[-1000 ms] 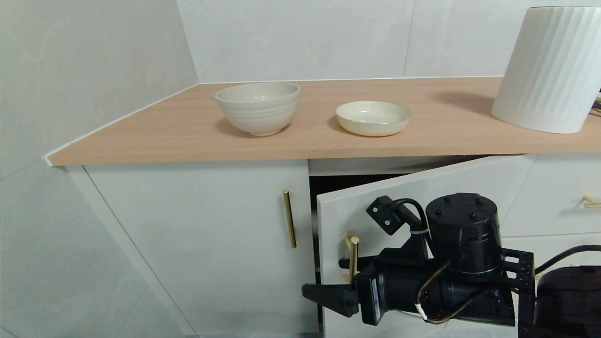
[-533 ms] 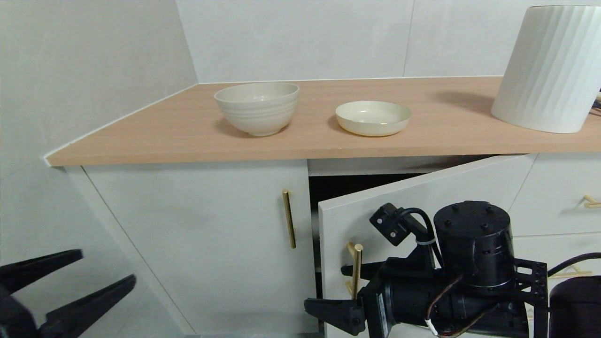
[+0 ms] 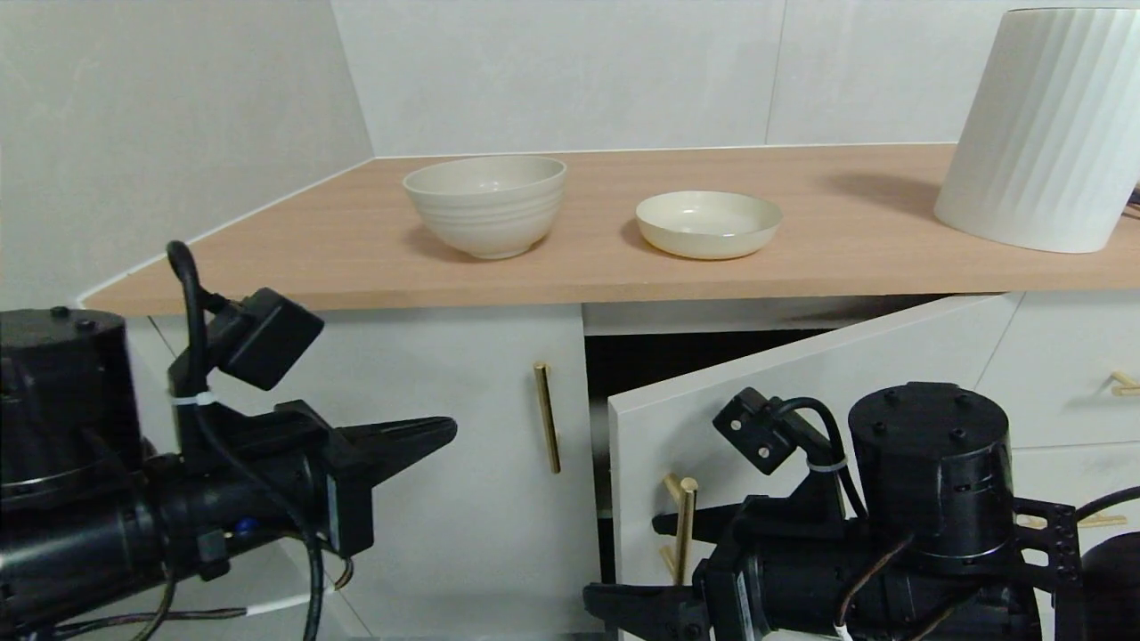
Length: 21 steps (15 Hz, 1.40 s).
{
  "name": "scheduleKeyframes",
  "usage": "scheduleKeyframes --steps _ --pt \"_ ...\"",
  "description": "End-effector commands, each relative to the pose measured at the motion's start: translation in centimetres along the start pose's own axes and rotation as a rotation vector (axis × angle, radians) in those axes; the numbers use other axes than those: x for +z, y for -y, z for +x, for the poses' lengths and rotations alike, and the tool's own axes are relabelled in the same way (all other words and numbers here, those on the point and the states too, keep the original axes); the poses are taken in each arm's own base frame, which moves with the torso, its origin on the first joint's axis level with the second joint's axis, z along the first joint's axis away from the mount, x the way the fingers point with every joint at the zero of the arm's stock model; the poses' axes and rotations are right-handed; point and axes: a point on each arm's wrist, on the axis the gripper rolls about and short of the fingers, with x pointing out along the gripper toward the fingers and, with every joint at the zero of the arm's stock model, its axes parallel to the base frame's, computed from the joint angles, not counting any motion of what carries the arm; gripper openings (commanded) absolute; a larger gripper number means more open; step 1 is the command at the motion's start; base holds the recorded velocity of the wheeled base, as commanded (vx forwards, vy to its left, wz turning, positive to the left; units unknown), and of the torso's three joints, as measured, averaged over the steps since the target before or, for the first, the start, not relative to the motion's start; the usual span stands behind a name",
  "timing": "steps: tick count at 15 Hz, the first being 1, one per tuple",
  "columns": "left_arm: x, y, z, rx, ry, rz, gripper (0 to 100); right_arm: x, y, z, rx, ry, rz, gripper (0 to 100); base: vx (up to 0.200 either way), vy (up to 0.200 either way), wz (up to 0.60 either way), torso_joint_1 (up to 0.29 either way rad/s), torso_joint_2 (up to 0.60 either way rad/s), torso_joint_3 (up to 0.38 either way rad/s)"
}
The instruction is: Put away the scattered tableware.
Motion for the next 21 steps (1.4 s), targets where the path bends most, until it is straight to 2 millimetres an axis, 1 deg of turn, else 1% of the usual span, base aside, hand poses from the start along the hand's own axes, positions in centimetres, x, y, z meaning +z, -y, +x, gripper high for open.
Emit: scheduleKeyframes --steps 1,2,3,4,5,6,7,8,9,11,13,14,16,18,21 --pt "-1.4 -0.2 2.9 -0.028 -0.067 -0.011 0 0.3 -0.3 -0.4 0.012 0.018 -0.008 100 0.000 0.000 0.00 0.000 0.00 0.000" --pt "-2.0 -0.2 4.9 -0.049 -0.045 -0.001 0 0.3 -0.3 -0.5 0.011 0.017 -0.007 100 0.000 0.000 0.00 0.000 0.00 0.000" --pt "-2.5 -0.5 6.1 -0.049 -0.032 -0.006 0 0.3 -0.3 -0.5 0.011 0.015 -0.007 100 0.000 0.000 0.00 0.000 0.00 0.000" --pt "-3.3 -0.5 6.8 -0.058 -0.016 -0.027 0 0.2 -0.3 -0.6 0.011 0.015 -0.007 100 0.000 0.000 0.00 0.000 0.00 0.000" --pt "-3.6 -0.2 7.3 -0.080 0.020 -0.068 0 0.3 -0.4 -0.8 0.012 0.020 -0.008 100 0.000 0.000 0.00 0.000 0.00 0.000" --pt "-3.7 -0.2 7.4 -0.083 0.024 -0.078 0 0.3 -0.4 -0.8 0.013 0.021 -0.008 100 0.000 0.000 0.00 0.000 0.00 0.000" --pt "-3.9 0.0 8.3 -0.107 0.014 -0.103 0 0.4 -0.6 -1.1 0.016 0.029 -0.011 100 0.000 0.000 0.00 0.000 0.00 0.000" --pt "-4.3 0.5 9.1 -0.147 -0.012 -0.099 0 0.5 -0.7 -1.3 0.029 0.029 -0.014 100 0.000 0.000 0.00 0.000 0.00 0.000" --pt "-4.5 1.2 9.4 -0.179 -0.025 -0.094 0 0.5 -0.7 -1.4 0.030 0.028 -0.014 100 0.000 0.000 0.00 0.000 0.00 0.000" --pt "-4.1 2.2 10.3 -0.218 -0.018 -0.081 0 0.4 -0.7 -1.4 0.030 0.027 -0.014 100 0.000 0.000 0.00 0.000 0.00 0.000" --pt "-4.2 2.8 11.1 -0.239 -0.026 -0.075 0 0.3 -0.7 -1.5 0.030 0.024 -0.014 100 0.000 0.000 0.00 0.000 0.00 0.000" --pt "-4.6 3.3 12.1 -0.256 -0.040 -0.071 0 0.3 -0.7 -1.5 0.030 0.024 -0.014 100 0.000 0.000 0.00 0.000 0.00 0.000" --pt "-5.1 3.7 12.7 -0.270 -0.061 -0.069 0 0.2 -0.6 -1.4 0.029 0.019 -0.013 100 0.000 0.000 0.00 0.000 0.00 0.000" --pt "-4.9 4.0 12.8 -0.276 -0.051 -0.065 0 0.2 -0.4 -1.3 0.022 0.020 -0.041 100 0.000 0.000 0.00 0.000 0.00 0.000" --pt "-4.7 4.2 12.9 -0.288 -0.046 -0.064 0 0.3 0.5 -1.2 -0.009 0.021 -0.047 100 0.000 0.000 0.00 0.000 0.00 0.000"
